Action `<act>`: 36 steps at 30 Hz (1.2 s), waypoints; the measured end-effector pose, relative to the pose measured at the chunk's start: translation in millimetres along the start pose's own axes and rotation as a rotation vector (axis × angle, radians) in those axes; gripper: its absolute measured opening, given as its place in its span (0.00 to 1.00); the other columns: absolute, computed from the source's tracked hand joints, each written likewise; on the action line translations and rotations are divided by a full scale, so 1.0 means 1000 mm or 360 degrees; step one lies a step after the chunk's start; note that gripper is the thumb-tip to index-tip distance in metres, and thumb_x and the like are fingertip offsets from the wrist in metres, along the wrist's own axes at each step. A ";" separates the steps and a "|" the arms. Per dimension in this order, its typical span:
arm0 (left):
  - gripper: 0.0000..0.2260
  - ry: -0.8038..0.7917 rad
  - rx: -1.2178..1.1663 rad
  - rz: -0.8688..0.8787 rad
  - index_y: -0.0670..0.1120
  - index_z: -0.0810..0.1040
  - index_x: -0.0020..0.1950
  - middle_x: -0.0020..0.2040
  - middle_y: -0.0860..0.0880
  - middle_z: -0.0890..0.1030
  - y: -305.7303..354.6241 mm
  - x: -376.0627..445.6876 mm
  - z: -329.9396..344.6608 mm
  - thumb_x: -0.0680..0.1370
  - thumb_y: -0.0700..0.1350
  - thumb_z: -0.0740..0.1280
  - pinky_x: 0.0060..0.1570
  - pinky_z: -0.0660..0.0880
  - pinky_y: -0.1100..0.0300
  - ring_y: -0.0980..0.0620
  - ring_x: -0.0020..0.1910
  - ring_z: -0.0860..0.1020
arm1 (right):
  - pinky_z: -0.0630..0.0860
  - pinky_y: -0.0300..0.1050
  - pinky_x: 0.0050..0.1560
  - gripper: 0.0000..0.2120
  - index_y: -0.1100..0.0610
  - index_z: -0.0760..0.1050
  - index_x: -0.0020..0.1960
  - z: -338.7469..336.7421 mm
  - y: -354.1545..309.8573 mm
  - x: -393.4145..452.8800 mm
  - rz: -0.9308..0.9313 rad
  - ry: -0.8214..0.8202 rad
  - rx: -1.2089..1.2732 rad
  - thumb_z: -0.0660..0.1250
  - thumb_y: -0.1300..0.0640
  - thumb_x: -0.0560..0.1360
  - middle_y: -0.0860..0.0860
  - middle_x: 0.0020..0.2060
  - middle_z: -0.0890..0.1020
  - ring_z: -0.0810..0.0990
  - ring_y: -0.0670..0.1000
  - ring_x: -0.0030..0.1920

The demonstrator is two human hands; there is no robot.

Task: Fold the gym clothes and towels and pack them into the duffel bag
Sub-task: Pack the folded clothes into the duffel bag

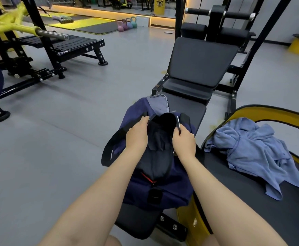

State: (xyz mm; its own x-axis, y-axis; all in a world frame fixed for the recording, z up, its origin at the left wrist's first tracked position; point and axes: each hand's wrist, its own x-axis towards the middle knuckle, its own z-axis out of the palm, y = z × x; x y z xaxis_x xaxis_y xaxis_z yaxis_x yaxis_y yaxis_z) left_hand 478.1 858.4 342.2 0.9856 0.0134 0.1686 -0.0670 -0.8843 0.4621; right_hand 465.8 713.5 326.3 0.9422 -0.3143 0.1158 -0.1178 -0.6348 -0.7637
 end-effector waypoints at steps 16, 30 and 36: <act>0.36 -0.0986 0.0845 0.0917 0.47 0.42 0.78 0.78 0.49 0.43 -0.047 -0.083 0.027 0.79 0.63 0.53 0.73 0.41 0.58 0.52 0.77 0.43 | 0.71 0.48 0.41 0.13 0.47 0.74 0.60 -0.023 0.025 -0.040 0.0068 -0.0265 -0.0290 0.56 0.54 0.78 0.48 0.36 0.75 0.73 0.53 0.42; 0.37 -0.0757 0.1105 0.0975 0.41 0.40 0.77 0.77 0.39 0.53 -0.019 -0.106 0.014 0.76 0.30 0.60 0.55 0.71 0.52 0.41 0.68 0.68 | 0.63 0.45 0.58 0.19 0.50 0.67 0.71 -0.016 0.046 -0.077 0.0192 -0.0318 0.0273 0.49 0.49 0.83 0.46 0.65 0.72 0.68 0.50 0.65; 0.43 -0.0992 0.1254 0.0843 0.45 0.37 0.77 0.77 0.38 0.50 -0.022 -0.134 0.029 0.75 0.31 0.65 0.53 0.73 0.51 0.38 0.71 0.64 | 0.67 0.49 0.45 0.15 0.50 0.72 0.44 -0.020 0.036 -0.091 0.0085 -0.0251 0.0286 0.49 0.52 0.83 0.46 0.39 0.74 0.73 0.51 0.45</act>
State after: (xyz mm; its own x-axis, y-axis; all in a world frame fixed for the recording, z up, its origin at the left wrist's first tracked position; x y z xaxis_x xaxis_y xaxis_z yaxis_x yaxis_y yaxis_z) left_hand 351.5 862.5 284.3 0.7827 -0.4892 -0.3849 -0.5990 -0.7600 -0.2521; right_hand 369.5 705.5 300.6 0.9751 -0.2211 -0.0173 -0.1243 -0.4801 -0.8684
